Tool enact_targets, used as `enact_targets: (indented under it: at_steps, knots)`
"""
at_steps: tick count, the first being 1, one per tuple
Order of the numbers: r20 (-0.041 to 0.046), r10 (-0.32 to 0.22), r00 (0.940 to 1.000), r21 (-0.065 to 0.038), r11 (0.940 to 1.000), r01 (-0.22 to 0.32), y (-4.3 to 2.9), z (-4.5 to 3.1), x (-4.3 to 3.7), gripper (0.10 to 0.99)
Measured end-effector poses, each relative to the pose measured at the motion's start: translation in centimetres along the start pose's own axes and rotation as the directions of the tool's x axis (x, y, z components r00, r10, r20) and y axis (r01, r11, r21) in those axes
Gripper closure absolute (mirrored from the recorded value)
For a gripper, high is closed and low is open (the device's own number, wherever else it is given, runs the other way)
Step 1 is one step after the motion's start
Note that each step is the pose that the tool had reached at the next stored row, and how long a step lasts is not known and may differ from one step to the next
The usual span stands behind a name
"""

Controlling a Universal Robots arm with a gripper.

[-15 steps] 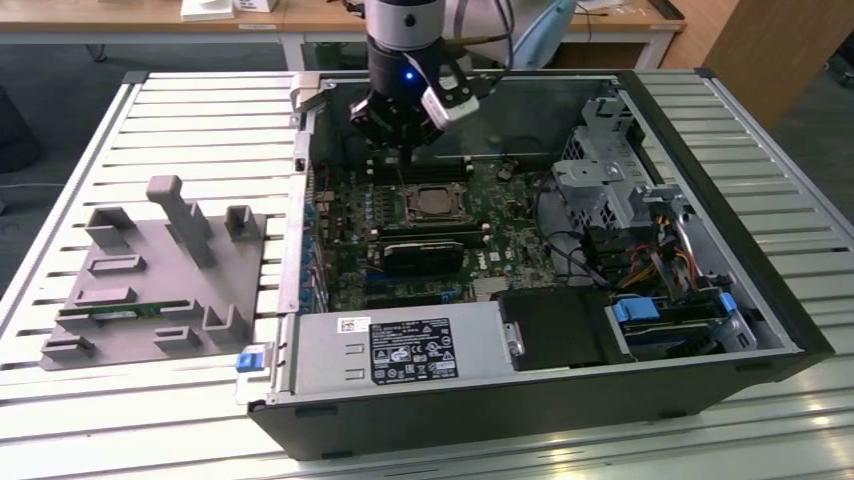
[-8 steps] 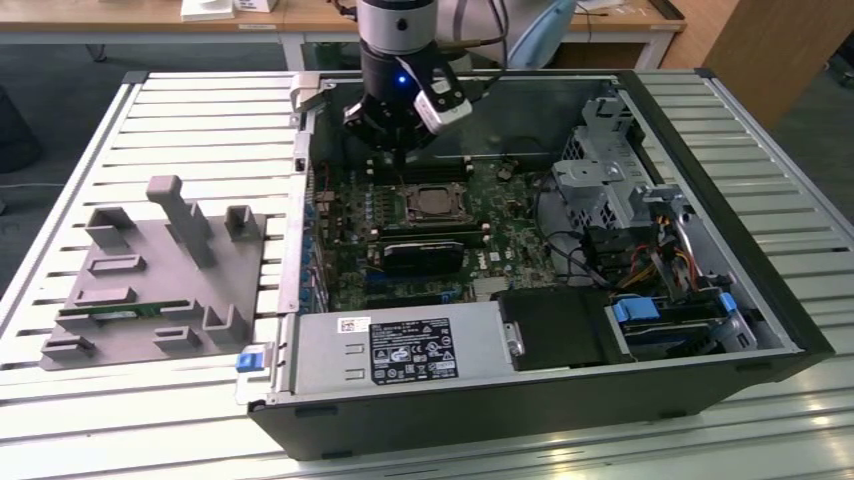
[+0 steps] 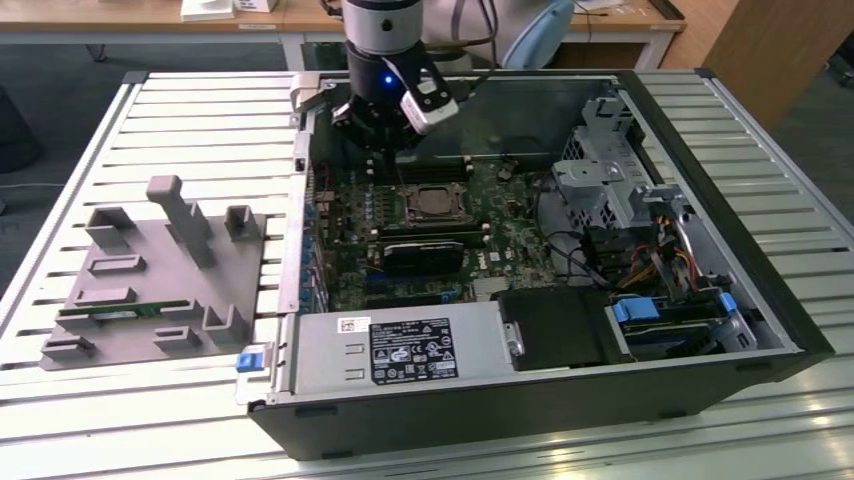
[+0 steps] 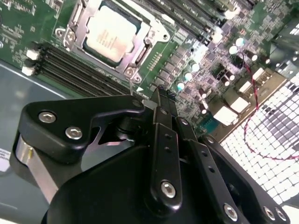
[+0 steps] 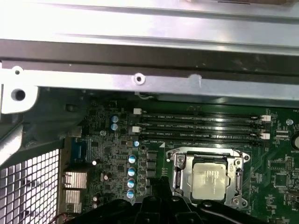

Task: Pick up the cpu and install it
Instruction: 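Install the first cpu locking lever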

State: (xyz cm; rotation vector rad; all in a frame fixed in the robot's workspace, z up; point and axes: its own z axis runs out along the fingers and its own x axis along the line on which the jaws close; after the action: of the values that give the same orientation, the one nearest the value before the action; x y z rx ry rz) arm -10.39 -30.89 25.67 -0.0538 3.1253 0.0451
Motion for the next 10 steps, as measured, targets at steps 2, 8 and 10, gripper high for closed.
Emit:
enact_targets:
  at_steps: [2, 8, 10]
  knots:
    - [0.0001, -0.001, 1.0, 0.0, 1.0, 0.001, 0.38, 0.03, 0.11, 0.98]
    - [0.0, -0.003, 1.0, 0.0, 1.0, 0.003, 1.74, 0.23, 0.36, 0.98]
    - [-0.0001, -0.004, 1.0, 0.0, 1.0, 0.004, 1.94, 0.27, 0.35, 0.98]
